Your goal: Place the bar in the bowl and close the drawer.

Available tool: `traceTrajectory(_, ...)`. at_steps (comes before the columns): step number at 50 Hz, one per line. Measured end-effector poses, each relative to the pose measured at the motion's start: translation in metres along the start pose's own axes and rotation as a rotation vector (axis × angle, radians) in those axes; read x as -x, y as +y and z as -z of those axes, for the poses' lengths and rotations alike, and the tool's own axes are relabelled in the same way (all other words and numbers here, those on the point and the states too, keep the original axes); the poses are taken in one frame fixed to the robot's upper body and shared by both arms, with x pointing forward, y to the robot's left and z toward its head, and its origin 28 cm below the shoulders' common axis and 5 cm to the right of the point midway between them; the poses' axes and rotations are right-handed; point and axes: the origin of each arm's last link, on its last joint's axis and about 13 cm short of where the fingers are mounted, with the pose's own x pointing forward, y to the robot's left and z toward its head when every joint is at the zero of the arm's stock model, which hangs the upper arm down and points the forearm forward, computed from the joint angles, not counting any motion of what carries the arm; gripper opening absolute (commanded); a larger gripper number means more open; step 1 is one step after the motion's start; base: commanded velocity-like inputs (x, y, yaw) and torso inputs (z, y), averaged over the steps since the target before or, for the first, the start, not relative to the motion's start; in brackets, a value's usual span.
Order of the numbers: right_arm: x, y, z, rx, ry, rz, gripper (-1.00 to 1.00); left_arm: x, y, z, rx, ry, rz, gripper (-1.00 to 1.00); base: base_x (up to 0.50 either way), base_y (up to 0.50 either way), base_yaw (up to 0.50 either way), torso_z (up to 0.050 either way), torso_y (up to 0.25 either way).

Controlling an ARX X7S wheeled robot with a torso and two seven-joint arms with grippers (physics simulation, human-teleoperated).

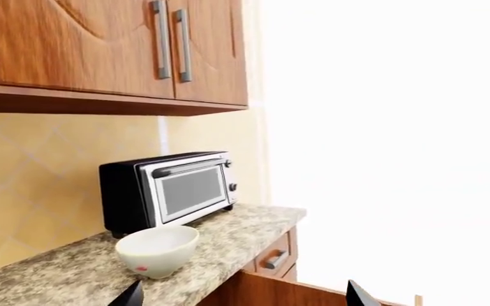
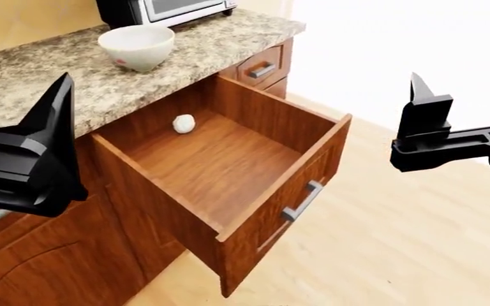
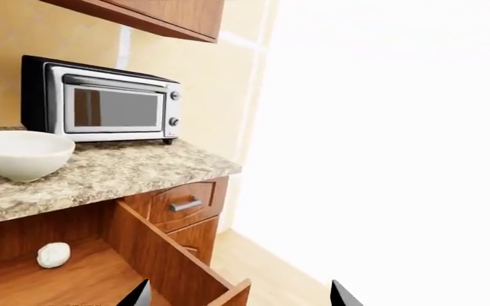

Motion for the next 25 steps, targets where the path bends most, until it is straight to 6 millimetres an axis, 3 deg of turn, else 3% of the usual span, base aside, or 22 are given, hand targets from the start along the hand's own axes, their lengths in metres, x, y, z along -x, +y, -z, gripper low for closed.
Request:
traceTrajectory(20, -0.0009, 0.0006, 0.0014, -0.004, 0.005, 0.000, 1.00, 0.0003, 0.0001, -0.0004, -0.001, 0.000, 0.000, 1.00, 0.00, 0.00, -0.50, 0.000, 0.000)
traceTrajectory(25, -0.0021, 0.0001, 0.0012, -0.015, 0.011, 0.004, 1.00, 0.0003, 0.0000, -0.0004, 0.000, 0.000, -0.001, 1.00, -0.01, -0.01, 0.00, 0.000, 0.000)
